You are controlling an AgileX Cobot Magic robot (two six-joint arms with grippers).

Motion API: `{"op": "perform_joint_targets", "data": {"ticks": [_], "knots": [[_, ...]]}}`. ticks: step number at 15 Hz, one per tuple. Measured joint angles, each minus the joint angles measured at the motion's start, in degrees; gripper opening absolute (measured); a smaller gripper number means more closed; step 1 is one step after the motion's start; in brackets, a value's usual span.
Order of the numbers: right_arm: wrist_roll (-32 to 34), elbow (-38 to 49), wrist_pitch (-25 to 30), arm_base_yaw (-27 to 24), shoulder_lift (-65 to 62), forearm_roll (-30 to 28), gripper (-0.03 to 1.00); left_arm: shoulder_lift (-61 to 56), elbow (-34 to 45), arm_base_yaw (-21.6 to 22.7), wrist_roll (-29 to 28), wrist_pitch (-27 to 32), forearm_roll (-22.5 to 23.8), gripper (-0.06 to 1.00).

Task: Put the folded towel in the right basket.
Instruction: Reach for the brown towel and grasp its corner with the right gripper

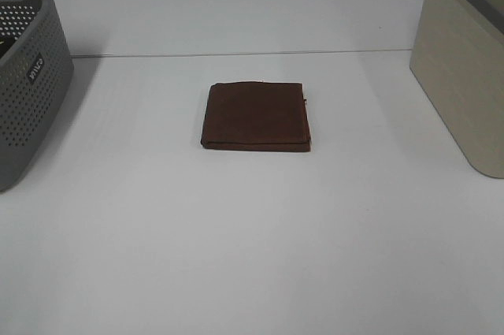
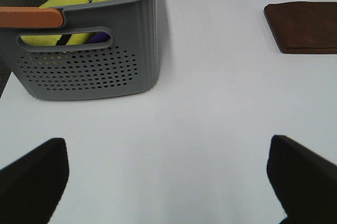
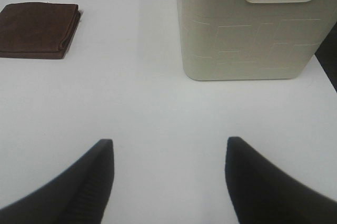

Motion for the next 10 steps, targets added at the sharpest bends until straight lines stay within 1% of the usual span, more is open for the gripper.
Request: {"op": "perform_joint_targets", "data": {"ticks": [10], "knots": [[0.0,0.0,0.0,0.0,0.0,0.0,0.59,0.0,0.0,0.0,0.0,0.0,0.0,0.97]]}}
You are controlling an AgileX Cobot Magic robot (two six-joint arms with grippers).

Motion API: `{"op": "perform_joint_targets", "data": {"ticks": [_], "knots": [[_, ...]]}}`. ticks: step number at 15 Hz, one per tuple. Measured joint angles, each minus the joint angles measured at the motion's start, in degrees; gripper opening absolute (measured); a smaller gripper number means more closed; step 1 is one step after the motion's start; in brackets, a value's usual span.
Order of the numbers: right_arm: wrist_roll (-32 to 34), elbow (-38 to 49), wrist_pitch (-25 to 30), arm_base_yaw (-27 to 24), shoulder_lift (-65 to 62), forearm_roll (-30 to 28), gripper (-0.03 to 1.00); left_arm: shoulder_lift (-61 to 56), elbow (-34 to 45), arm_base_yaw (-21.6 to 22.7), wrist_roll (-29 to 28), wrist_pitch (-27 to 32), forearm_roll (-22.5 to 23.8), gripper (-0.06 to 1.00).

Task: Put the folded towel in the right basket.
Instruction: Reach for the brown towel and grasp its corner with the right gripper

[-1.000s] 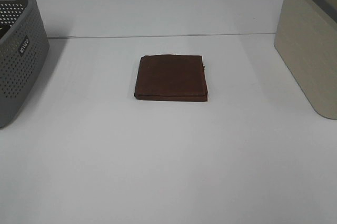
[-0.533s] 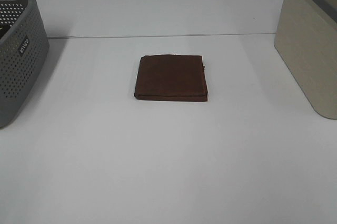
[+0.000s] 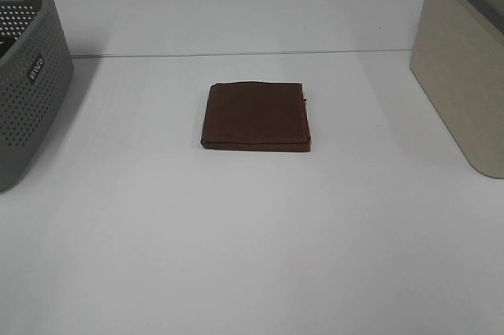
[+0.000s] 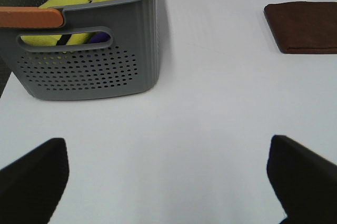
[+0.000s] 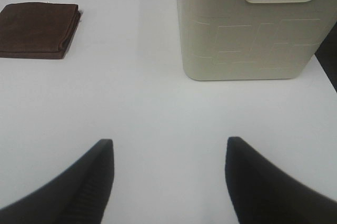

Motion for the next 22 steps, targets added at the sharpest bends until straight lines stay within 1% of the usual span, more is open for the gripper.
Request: {"op": "perform_joint_targets", "data": {"ticks": [20,22], "knots": [[0.0,-0.17,-0.11,0.0,0.11,0.0,0.59,0.0,0.0,0.0,0.0,0.0,0.0,0.97],[0.0,-1.55,-3.9,0.0,3.84,0.4,0.59,0.0,0.0,0.0,0.0,0.0,0.0,0.97]]}}
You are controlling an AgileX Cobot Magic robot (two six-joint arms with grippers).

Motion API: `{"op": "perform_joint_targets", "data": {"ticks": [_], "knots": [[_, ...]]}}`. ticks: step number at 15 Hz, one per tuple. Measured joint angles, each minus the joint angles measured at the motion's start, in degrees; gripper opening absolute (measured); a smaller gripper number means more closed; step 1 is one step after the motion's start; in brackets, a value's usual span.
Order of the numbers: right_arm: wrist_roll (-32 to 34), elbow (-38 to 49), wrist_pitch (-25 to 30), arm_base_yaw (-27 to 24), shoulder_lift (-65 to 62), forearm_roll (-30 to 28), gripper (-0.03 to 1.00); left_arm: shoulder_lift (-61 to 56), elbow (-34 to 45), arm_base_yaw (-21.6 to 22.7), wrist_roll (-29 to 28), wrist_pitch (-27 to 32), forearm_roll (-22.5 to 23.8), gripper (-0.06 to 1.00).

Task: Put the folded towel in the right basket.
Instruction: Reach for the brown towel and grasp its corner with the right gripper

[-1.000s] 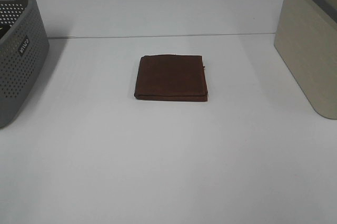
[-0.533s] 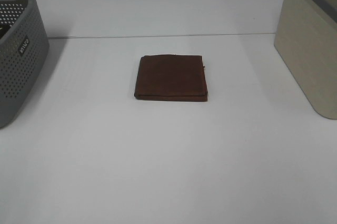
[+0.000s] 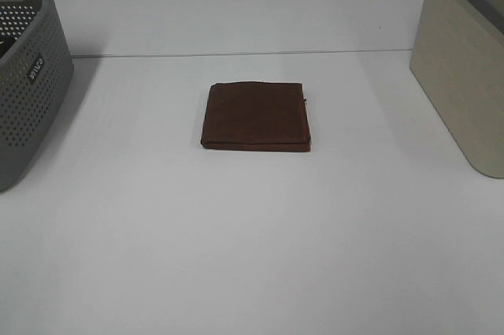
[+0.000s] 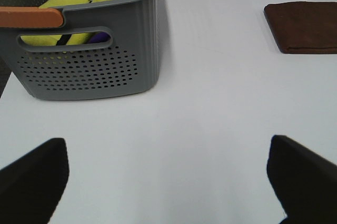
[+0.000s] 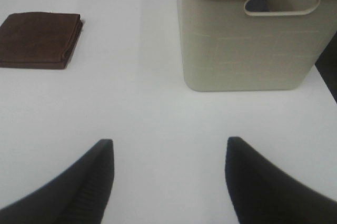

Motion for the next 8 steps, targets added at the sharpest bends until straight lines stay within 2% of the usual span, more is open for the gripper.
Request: {"op": "perform_joint_targets", "data": {"ticks": [2,4,8], "knots": [[0.0,-2.58,-6.25,0.0,7.56,1.72,0.59,0.0,0.0,0.0,0.0,0.0,0.0,0.97],[0.0,-7.16,-12.83,0.0,20.28,4.98,0.59,0.0,0.0,0.0,0.0,0.0,0.0,0.97],[-4.3,-18.45,-17.19,0.0,41.88,10.49,0.59,0.0,0.0,0.0,0.0,0.0,0.0,0.97]]}}
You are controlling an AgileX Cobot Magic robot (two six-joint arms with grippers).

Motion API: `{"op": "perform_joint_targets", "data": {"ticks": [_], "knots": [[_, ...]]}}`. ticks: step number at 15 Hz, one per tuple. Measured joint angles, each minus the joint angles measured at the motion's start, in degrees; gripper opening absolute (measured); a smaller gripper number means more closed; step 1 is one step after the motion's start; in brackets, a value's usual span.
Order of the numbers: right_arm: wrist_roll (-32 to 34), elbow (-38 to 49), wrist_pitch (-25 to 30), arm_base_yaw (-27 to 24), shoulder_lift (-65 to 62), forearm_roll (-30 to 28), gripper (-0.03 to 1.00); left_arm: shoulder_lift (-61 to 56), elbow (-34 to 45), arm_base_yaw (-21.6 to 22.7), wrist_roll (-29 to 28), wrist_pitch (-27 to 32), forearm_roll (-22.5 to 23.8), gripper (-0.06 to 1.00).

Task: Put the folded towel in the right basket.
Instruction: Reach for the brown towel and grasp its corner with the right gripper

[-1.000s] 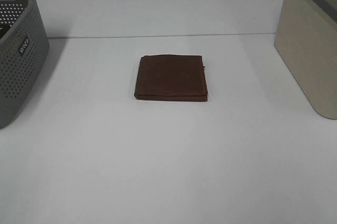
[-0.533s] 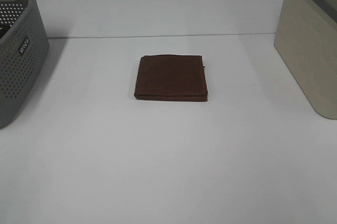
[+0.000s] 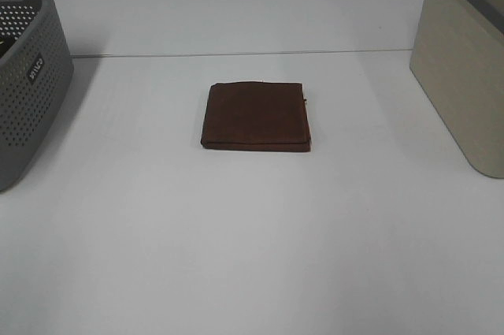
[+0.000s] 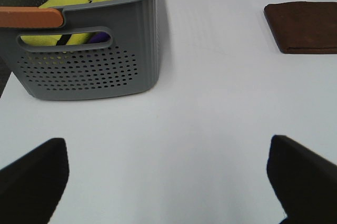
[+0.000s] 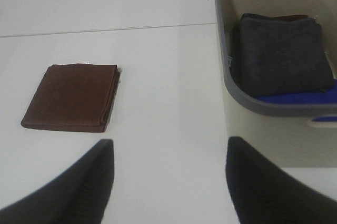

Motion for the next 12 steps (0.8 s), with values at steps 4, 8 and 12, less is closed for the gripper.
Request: {"op": "perform_joint_targets", "data": {"ticks": [4,8,12], "knots": [[-5.1,-13.06,0.17,0.0,18.85,5.56,0.59,0.0,0.0,0.0,0.0,0.0,0.0,0.97],[-8.88,-27.96,5.61,0.74,36.5,10.66,0.59,0.0,0.0,0.0,0.0,0.0,0.0,0.97],[-9.17,-41.88,13.06,9.57,56.95,11.86,0.59,0.0,0.0,0.0,0.0,0.0,0.0,0.97]]}}
